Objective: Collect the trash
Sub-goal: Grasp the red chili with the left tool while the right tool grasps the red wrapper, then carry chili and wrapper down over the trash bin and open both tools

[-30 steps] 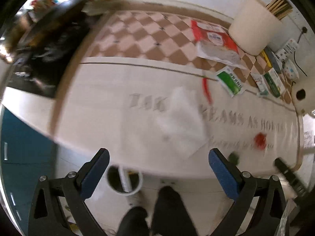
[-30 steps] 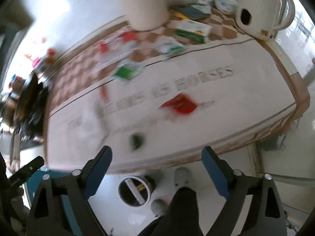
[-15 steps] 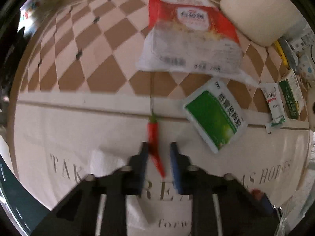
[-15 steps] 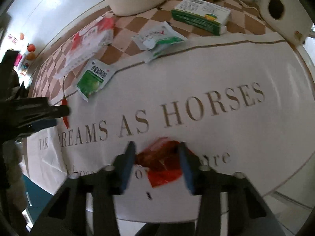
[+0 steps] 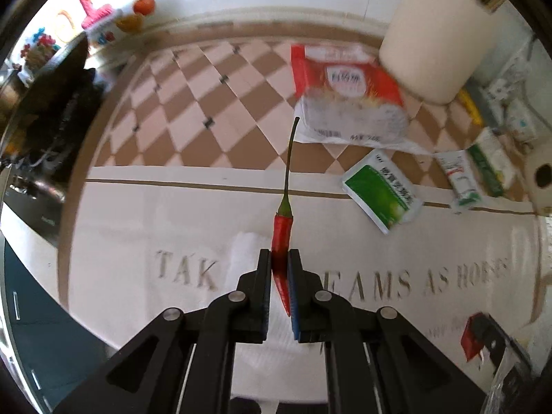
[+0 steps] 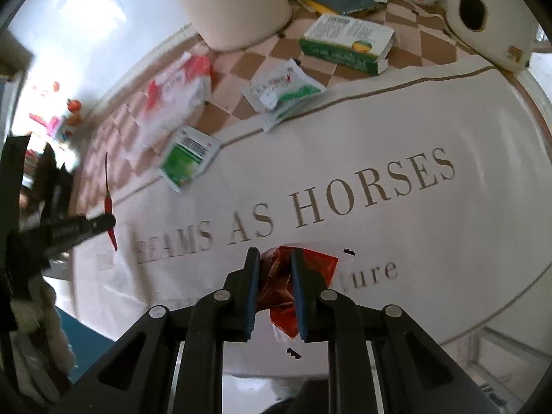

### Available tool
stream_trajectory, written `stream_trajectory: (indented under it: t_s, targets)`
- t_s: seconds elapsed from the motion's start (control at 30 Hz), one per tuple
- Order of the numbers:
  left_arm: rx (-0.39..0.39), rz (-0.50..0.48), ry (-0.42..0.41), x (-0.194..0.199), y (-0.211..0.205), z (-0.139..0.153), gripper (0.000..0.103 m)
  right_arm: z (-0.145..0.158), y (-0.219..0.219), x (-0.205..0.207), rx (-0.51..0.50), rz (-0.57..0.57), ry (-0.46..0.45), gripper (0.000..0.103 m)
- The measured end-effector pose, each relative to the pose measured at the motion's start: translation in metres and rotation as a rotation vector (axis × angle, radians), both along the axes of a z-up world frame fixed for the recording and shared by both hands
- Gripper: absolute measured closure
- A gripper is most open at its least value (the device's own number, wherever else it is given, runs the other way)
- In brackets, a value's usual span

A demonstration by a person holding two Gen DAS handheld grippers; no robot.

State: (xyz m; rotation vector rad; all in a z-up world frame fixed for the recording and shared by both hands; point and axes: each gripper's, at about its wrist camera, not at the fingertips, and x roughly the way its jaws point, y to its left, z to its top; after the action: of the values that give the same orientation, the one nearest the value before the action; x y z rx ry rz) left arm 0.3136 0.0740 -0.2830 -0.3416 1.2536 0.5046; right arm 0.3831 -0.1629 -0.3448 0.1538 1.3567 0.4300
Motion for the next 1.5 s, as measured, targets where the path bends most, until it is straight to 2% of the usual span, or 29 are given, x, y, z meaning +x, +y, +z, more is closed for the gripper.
stream_trajectory:
  t_s: [0.1,0.2,0.33,0.43,0.5,0.6,0.67,0.73,0.83,0.93,1.0,1.13,1.3,1.37,1.4,1.47,1.5]
  targets:
    - [-0.001,-0.017,-0.056,-0.025,0.0,0.026,0.097,0.022,-0.005,-0.011,0.057,-0.008,-0.007,0.085]
    - [-0.035,-0.014,-0.107,-0.06,0.01,0.046,0.097,0.043,-0.01,-0.029,0.115,-0.016,-0.006,0.085]
    - [-0.101,0.001,-0.16,-0.132,0.023,0.063,0.097,0.072,-0.006,-0.069,0.18,-0.014,-0.016,0.085]
    - [-0.147,0.025,-0.159,-0.188,0.035,0.058,0.097,0.091,0.005,-0.118,0.224,0.001,-0.02,0.085]
    - [-0.181,0.052,-0.135,-0.231,0.046,0.043,0.097,0.093,0.014,-0.151,0.227,0.014,-0.02,0.085]
    - [-0.233,0.096,-0.054,-0.287,0.06,0.0,0.097,0.076,0.037,-0.214,0.223,0.047,0.025,0.085]
    - [-0.28,0.137,0.023,-0.323,0.071,-0.044,0.097,0.051,0.053,-0.25,0.2,0.075,0.072,0.085]
    - [-0.327,0.169,0.078,-0.345,0.078,-0.086,0.097,0.009,0.07,-0.286,0.173,0.092,0.159,0.085]
    - [-0.406,0.229,0.15,-0.37,0.088,-0.165,0.097,-0.061,0.093,-0.33,0.12,0.113,0.285,0.085]
    - [-0.497,0.291,0.195,-0.383,0.098,-0.257,0.097,-0.127,0.111,-0.359,0.048,0.152,0.335,0.085]
    - [-0.578,0.33,0.204,-0.386,0.104,-0.323,0.097,-0.17,0.119,-0.37,0.014,0.173,0.354,0.085]
    - [-0.709,0.403,0.2,-0.383,0.11,-0.453,0.097,-0.282,0.135,-0.377,-0.068,0.201,0.368,0.085]
    - [-0.806,0.465,0.247,-0.381,0.116,-0.586,0.096,-0.411,0.144,-0.368,-0.122,0.19,0.403,0.085]
    - [-0.818,0.487,0.276,-0.383,0.118,-0.624,0.096,-0.453,0.147,-0.367,-0.132,0.181,0.431,0.085]
    - [-0.854,0.491,0.265,-0.383,0.119,-0.64,0.096,-0.468,0.147,-0.367,-0.13,0.17,0.454,0.085]
    - [-0.93,0.503,0.244,-0.38,0.116,-0.658,0.096,-0.495,0.149,-0.366,-0.127,0.152,0.481,0.085]
    - [-0.922,0.489,0.25,-0.377,0.114,-0.659,0.096,-0.503,0.152,-0.366,-0.123,0.153,0.481,0.085]
